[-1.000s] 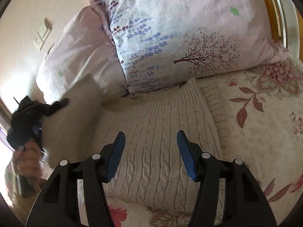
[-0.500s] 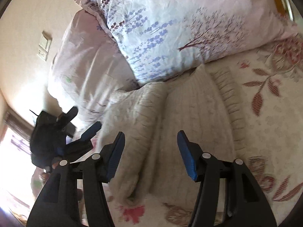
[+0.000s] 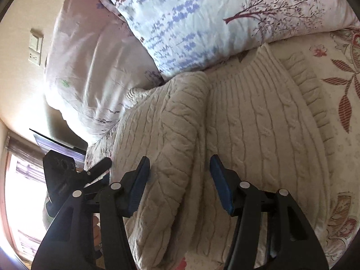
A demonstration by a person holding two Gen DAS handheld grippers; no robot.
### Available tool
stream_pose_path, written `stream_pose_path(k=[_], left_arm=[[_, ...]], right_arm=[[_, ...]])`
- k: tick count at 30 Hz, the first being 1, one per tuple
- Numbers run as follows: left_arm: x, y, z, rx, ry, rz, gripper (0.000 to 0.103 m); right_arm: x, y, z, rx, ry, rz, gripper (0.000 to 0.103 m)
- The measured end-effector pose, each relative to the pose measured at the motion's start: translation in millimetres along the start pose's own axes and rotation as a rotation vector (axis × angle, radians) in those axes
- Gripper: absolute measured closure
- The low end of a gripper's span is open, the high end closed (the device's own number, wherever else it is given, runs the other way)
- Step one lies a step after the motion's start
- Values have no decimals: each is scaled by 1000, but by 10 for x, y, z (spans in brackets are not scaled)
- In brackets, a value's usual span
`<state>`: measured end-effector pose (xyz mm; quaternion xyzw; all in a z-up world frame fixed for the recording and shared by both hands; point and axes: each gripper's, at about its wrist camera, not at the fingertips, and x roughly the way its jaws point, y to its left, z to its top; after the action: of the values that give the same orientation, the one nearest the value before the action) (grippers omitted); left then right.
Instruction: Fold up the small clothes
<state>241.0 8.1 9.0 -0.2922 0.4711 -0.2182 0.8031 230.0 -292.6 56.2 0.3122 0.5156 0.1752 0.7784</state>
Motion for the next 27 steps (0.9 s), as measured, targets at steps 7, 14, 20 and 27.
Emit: stream_pose_path(k=[7, 14, 20, 27], left_arm=[[95, 42, -50, -10, 33, -17, 37], [-18, 38, -59, -35, 12, -61, 25], [-103, -42, -96, -10, -7, -78, 23], [0, -161, -205, 21, 23, -80, 23]], right_arm=[[200, 8, 78, 52, 11, 57, 60], [160, 184, 138, -40, -67, -20, 84], [-260, 387, 171, -178, -171, -143, 85], [-729, 144, 198, -217, -263, -399, 85]])
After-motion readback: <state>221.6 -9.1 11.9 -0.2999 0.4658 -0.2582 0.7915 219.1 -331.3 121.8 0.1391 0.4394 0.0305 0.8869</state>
